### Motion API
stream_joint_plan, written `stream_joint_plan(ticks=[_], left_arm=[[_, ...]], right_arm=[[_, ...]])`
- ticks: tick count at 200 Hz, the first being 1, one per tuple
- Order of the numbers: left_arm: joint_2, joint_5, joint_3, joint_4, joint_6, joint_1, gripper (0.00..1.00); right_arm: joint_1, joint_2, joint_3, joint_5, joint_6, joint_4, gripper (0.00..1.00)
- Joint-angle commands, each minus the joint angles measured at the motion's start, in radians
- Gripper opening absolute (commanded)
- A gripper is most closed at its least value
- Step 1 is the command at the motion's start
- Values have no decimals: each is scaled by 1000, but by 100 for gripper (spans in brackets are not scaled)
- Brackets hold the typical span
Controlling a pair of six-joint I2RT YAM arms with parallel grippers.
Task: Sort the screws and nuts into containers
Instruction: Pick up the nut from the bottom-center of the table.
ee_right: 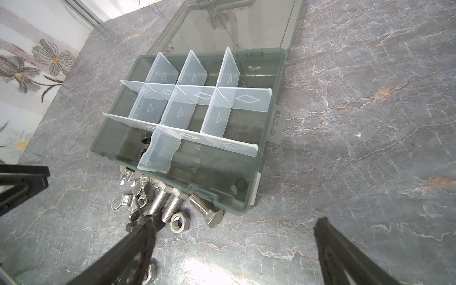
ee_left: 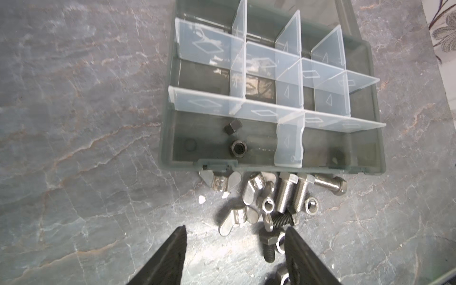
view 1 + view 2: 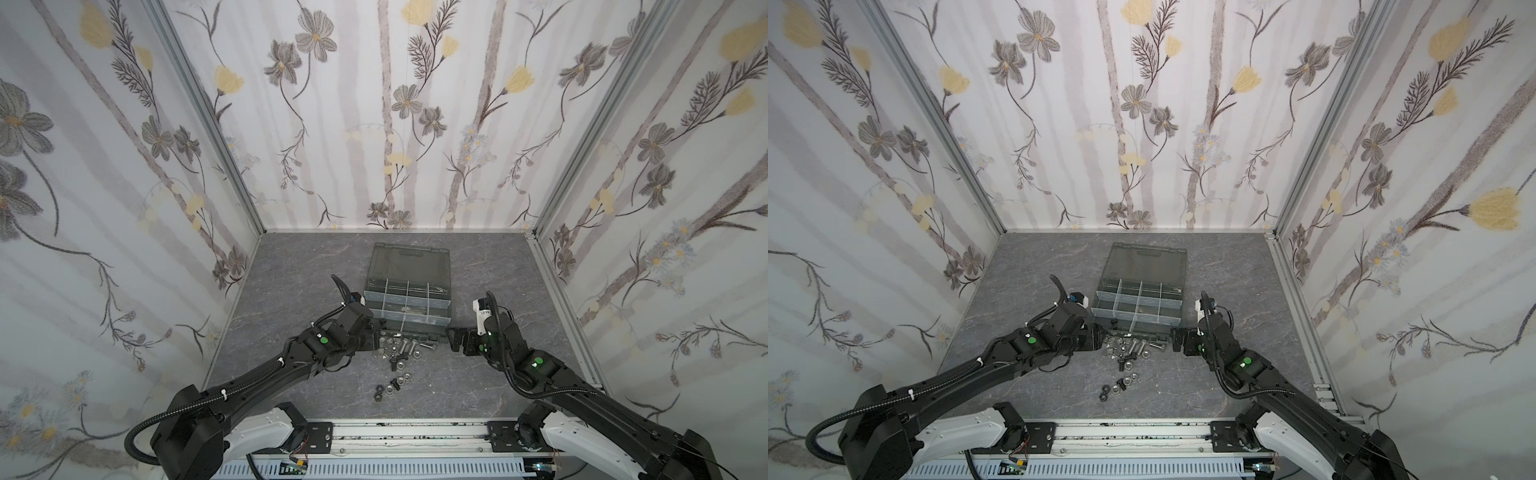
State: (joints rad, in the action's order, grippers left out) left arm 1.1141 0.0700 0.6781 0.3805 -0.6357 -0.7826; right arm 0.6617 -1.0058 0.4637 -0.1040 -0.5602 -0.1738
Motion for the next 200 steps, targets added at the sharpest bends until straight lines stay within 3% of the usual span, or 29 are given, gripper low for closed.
stream_joint_plan(ticks=[1, 37, 107, 200], left_arm=[[-17, -64, -37, 18, -48, -42, 65], [12, -71, -72, 37, -90, -167, 65], [35, -117, -120, 86, -146, -280, 61], [115, -89, -107, 109, -154, -329, 52]], right_arm=[[1, -2, 7, -4, -9, 24, 100], [1, -1, 5, -4, -7, 18, 100], [1, 9, -4, -10, -3, 12, 100], [2, 7, -14, -2, -6, 27, 100]])
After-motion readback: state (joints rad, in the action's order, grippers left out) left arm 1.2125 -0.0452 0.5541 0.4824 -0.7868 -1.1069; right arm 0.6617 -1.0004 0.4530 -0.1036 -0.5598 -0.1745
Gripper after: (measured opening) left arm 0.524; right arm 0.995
